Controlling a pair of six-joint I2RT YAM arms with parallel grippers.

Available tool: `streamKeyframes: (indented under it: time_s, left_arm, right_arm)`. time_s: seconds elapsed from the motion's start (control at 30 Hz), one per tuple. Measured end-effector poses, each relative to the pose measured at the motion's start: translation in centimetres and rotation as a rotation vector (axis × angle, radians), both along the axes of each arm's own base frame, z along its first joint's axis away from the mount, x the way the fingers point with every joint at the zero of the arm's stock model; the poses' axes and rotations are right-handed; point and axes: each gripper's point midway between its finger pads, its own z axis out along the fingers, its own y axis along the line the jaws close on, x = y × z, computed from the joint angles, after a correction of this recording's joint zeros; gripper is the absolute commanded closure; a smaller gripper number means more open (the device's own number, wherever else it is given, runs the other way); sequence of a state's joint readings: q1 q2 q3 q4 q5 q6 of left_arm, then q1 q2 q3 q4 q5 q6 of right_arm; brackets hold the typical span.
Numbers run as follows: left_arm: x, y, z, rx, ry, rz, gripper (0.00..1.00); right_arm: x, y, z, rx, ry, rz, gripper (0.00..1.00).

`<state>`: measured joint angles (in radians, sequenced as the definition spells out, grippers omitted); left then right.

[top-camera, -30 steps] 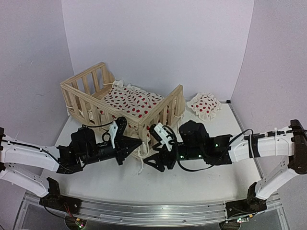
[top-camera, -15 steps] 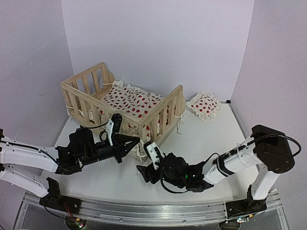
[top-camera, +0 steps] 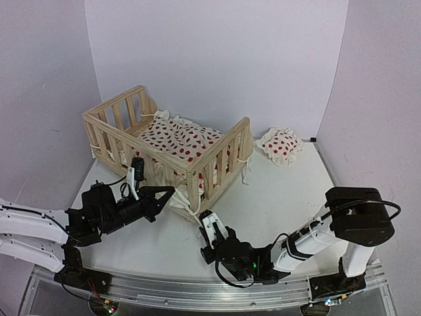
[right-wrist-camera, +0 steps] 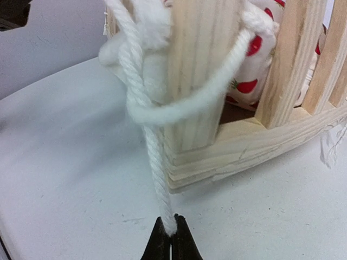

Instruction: Set up the pet bed

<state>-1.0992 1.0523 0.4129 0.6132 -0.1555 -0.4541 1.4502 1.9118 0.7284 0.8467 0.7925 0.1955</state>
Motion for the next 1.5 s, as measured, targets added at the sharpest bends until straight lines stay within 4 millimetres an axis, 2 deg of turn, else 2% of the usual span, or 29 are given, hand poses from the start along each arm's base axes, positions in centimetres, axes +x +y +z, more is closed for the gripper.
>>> streamKeyframes:
  time_s: [0.17,0.3,0.4,0.47,0.53,0.6,0.67,0.77,0.83,0.93,0.97,1.0,1.03,1.07,1.13,1.17,1.2,1.3,1.4,1.5]
  left_arm:
    - [1.1,4.7,-1.6,-0.058,0.078,0.189,1.0]
    - [2.8,6.5,-2.7,-0.025,0.113,0.324,1.0]
    - [5.0,8.0,-5.1,0.028,0.18,0.407,1.0]
    - [5.7,8.5,-6.8,0.051,0.233,0.418,1.0]
    - [5.6,8.9,-8.3,0.044,0.291,0.41,1.0]
    - [5.0,9.1,-10.2,0.043,0.349,0.392,1.0]
    - [4.5,9.1,-11.7,0.049,0.396,0.378,1.0]
    - [3.8,9.5,-13.6,0.031,0.466,0.377,1.0]
    - [3.2,9.6,-14.4,0.019,0.499,0.358,1.0]
    - [2.7,9.7,-14.3,-0.014,0.517,0.339,1.0]
    - [2.7,9.7,-14.2,-0.021,0.517,0.336,1.0]
    - [2.6,9.6,-14.1,-0.025,0.516,0.334,0.96]
    - [2.6,9.7,-14.0,-0.026,0.515,0.332,0.82]
    - [2.6,9.7,-14.0,-0.021,0.514,0.328,0.66]
    - [2.7,10.5,-15.0,0.025,0.524,0.358,0.51]
    - [2.8,11.1,-15.7,0.055,0.535,0.379,0.42]
    - [2.7,11.6,-16.2,0.08,0.546,0.392,0.34]
    - [2.3,12.4,-16.6,0.14,0.562,0.411,0.22]
    - [2.6,12.7,-14.4,0.168,0.542,0.431,0.22]
    - [3.1,12.4,-10.5,0.142,0.493,0.425,0.25]
  right_arm:
    - [0.0,-2.4,-1.3,-0.062,0.013,-0.008,1.0]
    - [0.1,-5.2,-1.9,-0.124,0.008,-0.031,1.0]
    - [0.6,-7.9,-2.4,-0.12,0.038,-0.058,1.0]
    - [1.1,-8.9,-2.1,-0.068,0.08,-0.069,1.0]
    - [1.4,-9.1,-1.5,-0.014,0.121,-0.061,1.0]
    - [1.4,-8.9,-1.9,0.005,0.174,-0.038,1.0]
    - [1.0,-8.5,-3.1,0.002,0.231,-0.012,1.0]
    - [0.7,-8.0,-6.1,-0.017,0.339,0.01,1.0]
    - [0.2,-7.6,-7.3,-0.007,0.395,0.028,1.0]
    - [-0.4,-7.1,-7.6,0.02,0.446,0.054,1.0]
    - [-0.6,-7.1,-7.5,0.022,0.455,0.059,0.94]
    - [-0.7,-7.2,-7.2,0.018,0.462,0.06,0.75]
    - [-0.7,-7.4,-6.8,0.007,0.466,0.059,0.51]
    - [-0.8,-7.7,-6.4,-0.012,0.471,0.054,0.32]
    - [-0.9,-9.5,-6.4,-0.113,0.486,0.031,0.08]
    - [-0.9,-10.7,-6.5,-0.181,0.493,0.017,0.02]
    - [-0.7,-11.8,-6.4,-0.244,0.497,0.005,0.02]
    - [0.8,-14.2,-4.5,-0.369,0.516,-0.015,0.02]
    - [5.2,-16.2,-0.7,-0.366,0.539,-0.069,0.02]
    - [10.4,-18.5,3.0,-0.301,0.547,-0.129,0.02]
